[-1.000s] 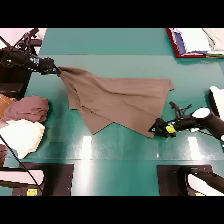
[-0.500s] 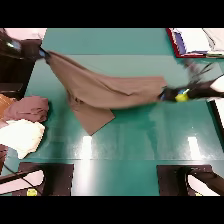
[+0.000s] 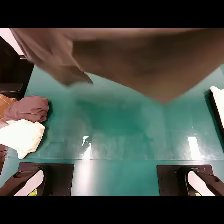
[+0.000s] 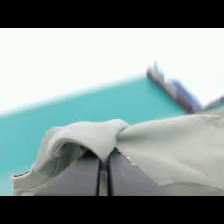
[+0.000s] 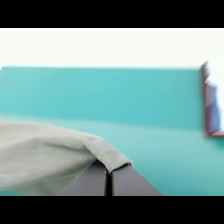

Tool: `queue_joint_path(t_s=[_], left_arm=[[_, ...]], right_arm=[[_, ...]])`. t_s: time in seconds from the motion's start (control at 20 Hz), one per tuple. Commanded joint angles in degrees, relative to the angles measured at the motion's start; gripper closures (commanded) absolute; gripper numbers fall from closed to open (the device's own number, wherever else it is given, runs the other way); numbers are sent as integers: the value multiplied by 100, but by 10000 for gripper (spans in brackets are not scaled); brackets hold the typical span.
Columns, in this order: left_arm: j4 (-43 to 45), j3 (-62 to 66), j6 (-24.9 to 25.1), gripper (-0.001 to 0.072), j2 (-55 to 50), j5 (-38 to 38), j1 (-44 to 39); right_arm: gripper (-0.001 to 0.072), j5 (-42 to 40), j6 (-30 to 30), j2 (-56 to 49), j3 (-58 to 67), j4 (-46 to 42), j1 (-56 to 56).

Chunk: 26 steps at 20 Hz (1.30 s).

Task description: Fold the shirts.

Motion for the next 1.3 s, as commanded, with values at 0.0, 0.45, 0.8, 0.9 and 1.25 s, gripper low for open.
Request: queue_joint_path(t_s=[0.0,0.45,0.8,0.9,1.25], left_arm=[[20,195,-98,680,680,621,4],[-2,-1043,-570,679,105,-356,4],[-83,-2981,-446,678,-2203,-669,-581],[-90,-3058,-127,678,-3064,-461,-876],[-94,-2802,-173,94,-3899,350,-409]], right_arm=[[699,721,35,-216,1266,-26,-603],[700,1082,166,-444,-109,-26,-833],[700,1274,302,-2632,-1351,-776,267],[699,881,275,-3346,-1486,-774,586],[264,404,247,-4730,92,-87,573]])
